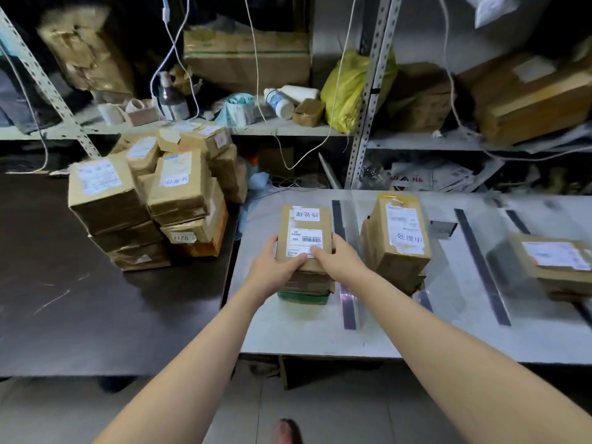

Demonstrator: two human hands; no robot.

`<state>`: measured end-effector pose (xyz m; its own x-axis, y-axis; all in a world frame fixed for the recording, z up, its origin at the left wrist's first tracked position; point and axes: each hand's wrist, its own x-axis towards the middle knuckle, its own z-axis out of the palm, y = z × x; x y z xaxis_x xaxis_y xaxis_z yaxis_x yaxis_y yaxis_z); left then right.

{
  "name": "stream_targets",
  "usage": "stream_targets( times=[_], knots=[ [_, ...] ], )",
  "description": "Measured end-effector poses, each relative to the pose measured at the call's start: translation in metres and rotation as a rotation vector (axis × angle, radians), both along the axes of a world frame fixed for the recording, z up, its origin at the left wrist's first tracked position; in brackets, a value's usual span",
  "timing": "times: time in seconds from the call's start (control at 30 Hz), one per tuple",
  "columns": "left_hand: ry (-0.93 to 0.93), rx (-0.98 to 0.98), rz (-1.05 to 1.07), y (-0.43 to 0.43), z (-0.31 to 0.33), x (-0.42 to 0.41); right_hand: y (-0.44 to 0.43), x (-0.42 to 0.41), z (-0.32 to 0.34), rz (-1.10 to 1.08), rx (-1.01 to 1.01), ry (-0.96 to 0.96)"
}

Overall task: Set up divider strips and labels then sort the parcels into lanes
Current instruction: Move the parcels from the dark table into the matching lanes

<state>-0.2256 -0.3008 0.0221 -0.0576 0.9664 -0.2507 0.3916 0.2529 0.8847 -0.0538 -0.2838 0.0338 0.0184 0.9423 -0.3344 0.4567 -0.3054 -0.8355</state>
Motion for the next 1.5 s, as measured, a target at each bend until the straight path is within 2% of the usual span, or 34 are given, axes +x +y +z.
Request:
stream_targets(
  times=[0.37, 0.43, 0.6, 0.7, 0.87, 1.1, 1.2, 1.3, 1.43, 1.5],
  knots=[
    [0.132, -0.037, -0.110, 0.027, -0.040, -0.005, 0.023, -0.001, -0.038, -0.046, -0.047, -0.101],
    [0.259, -0.031, -0.154, 0.033, -0.036, -0.010, 0.028, -0.001, -0.033, -0.010, -0.019, -0.226],
    [0.635, 0.026, -0.205, 0.053, -0.008, -0.043, 0.062, -0.016, -0.001, 0.192, 0.197, -0.637],
    [0.839, 0.056, -0.142, 0.056, 0.023, -0.073, 0.086, -0.039, 0.025, 0.336, 0.272, -0.740],
    [1.042, 0.086, 0.029, 0.055, 0.077, -0.134, 0.122, -0.102, 0.066, 0.565, 0.422, -0.761],
    [1.176, 0.053, 0.295, 0.048, 0.140, -0.245, 0.142, -0.224, 0.110, 0.736, 0.581, -0.649],
    [1.153, 0.029, 0.377, 0.051, 0.147, -0.296, 0.145, -0.276, 0.116, 0.765, 0.588, -0.585],
    [1.040, 0.006, 0.421, 0.060, 0.139, -0.345, 0.148, -0.323, 0.113, 0.741, 0.537, -0.468],
    [0.738, -0.061, 0.371, 0.077, 0.112, -0.389, 0.147, -0.376, 0.105, 0.618, 0.377, -0.281],
    [0.532, -0.092, 0.324, 0.085, 0.100, -0.398, 0.147, -0.395, 0.098, 0.567, 0.306, -0.252]
  ],
)
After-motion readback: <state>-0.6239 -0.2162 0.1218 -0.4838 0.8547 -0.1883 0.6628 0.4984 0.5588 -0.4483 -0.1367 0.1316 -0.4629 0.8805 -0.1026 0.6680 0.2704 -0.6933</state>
